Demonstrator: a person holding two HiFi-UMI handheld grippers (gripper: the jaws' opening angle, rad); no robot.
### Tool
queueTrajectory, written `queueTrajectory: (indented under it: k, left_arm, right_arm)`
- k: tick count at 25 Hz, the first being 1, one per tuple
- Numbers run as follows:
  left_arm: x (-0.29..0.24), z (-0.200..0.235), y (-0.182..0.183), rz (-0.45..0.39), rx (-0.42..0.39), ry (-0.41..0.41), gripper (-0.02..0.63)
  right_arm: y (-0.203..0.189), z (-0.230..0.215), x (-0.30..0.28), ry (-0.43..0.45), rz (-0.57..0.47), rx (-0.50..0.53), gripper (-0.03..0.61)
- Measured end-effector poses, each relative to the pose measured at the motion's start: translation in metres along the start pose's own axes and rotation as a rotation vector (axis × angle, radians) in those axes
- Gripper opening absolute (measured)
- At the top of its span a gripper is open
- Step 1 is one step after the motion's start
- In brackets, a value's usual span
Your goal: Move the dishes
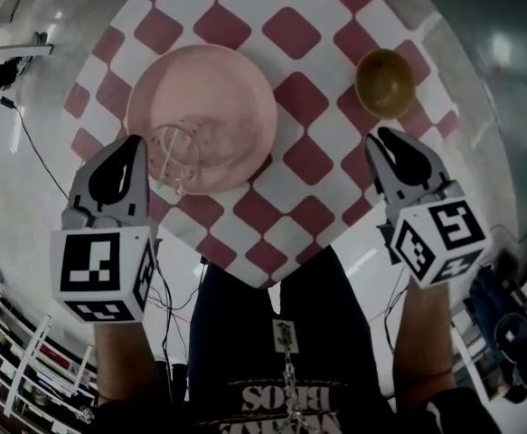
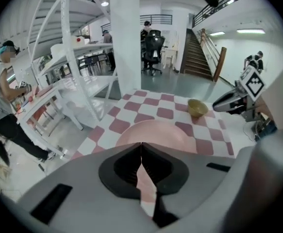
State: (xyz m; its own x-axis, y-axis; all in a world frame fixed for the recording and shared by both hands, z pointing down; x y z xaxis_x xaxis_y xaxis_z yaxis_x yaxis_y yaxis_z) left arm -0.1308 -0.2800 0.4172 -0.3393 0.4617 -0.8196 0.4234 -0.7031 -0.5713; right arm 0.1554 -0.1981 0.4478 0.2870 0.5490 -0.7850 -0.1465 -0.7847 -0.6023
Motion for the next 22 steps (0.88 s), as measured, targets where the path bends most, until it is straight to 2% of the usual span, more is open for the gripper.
queueTrajectory:
  k: [3, 6, 10, 12, 16, 22]
  left_arm:
    - [-0.001, -0.053, 0.004, -0.016, -0.027, -0.129, 0.031]
    - [-0.016, -0.113, -0.012, 0.033, -0.014, -0.257, 0.029]
    - [-0.027, -0.179, -0.037, 0.101, -0.018, -0.361, 0.029]
    - [-0.030, -0.197, -0.042, 0.106, -0.023, -0.377, 0.031]
    - [-0.035, -0.200, -0.047, 0.105, -0.054, -0.337, 0.031]
    - [-0.042, -0.201, -0.052, 0.118, -0.024, -0.333, 0.031]
  right_arm:
    - [-0.013, -0.033, 0.001, -0.055, 0.034, 0.017, 0.101]
    - [-0.022, -0.066, 0.002, -0.103, 0.061, -0.002, 0.101]
    - [-0.029, -0.097, -0.003, -0.104, 0.079, -0.060, 0.101]
    - [-0.032, -0.107, -0.008, -0.089, 0.088, -0.082, 0.101]
    - [-0.034, -0.116, -0.015, -0.063, 0.100, -0.106, 0.101]
    - [-0.033, -0.120, -0.023, -0.014, 0.085, -0.216, 0.101]
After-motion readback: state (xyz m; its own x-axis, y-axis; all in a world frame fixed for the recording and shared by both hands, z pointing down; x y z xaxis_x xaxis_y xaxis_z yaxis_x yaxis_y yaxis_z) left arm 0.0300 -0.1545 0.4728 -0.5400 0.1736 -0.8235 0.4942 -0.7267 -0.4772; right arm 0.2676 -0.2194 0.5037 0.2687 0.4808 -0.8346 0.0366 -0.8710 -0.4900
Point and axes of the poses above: the fingertips, and each gripper's own axes: x backward along the fingers, z to its left, y out of its top, the point moved 1 cm from there along x, backward along the fingers, and after that the axes turned 7 degrees about x, right-handed, at the moved point
